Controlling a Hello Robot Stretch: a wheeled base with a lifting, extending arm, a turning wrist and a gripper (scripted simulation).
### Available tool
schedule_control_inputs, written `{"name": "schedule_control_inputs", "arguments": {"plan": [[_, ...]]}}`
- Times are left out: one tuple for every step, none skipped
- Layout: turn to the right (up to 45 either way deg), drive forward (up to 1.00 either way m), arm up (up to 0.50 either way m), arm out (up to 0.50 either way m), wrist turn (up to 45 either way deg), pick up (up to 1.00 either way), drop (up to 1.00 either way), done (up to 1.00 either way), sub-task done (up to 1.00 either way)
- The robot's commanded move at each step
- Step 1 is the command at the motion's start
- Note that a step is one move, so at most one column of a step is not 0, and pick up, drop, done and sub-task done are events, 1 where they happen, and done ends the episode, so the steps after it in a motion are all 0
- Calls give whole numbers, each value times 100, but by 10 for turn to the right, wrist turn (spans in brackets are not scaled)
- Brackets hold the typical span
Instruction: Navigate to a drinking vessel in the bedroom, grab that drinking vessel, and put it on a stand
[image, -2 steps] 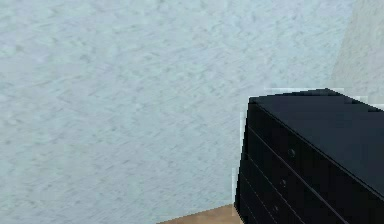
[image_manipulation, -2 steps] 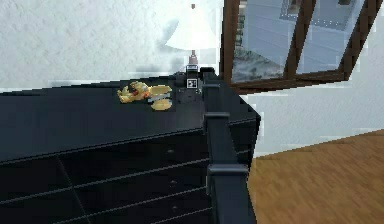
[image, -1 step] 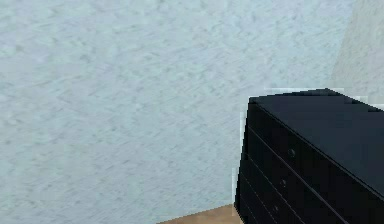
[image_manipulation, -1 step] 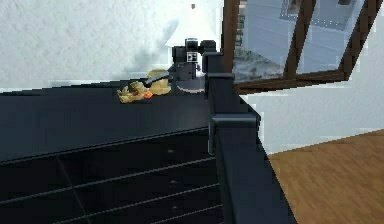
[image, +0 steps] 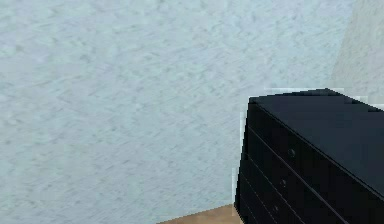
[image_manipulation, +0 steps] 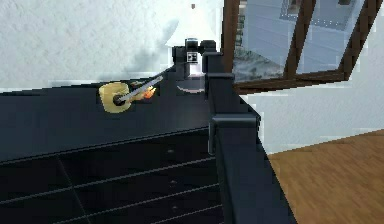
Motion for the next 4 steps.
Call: {"name": "schedule_control_inputs", "arguments": {"plan": [[0,0,0,0,-450,0,0,0,0],[0,0,0,0,-90,0,0,0,0],[0,0,0,-48,0,0,0,0,0],[-450,0,0,0,0,0,0,0,0]]}}
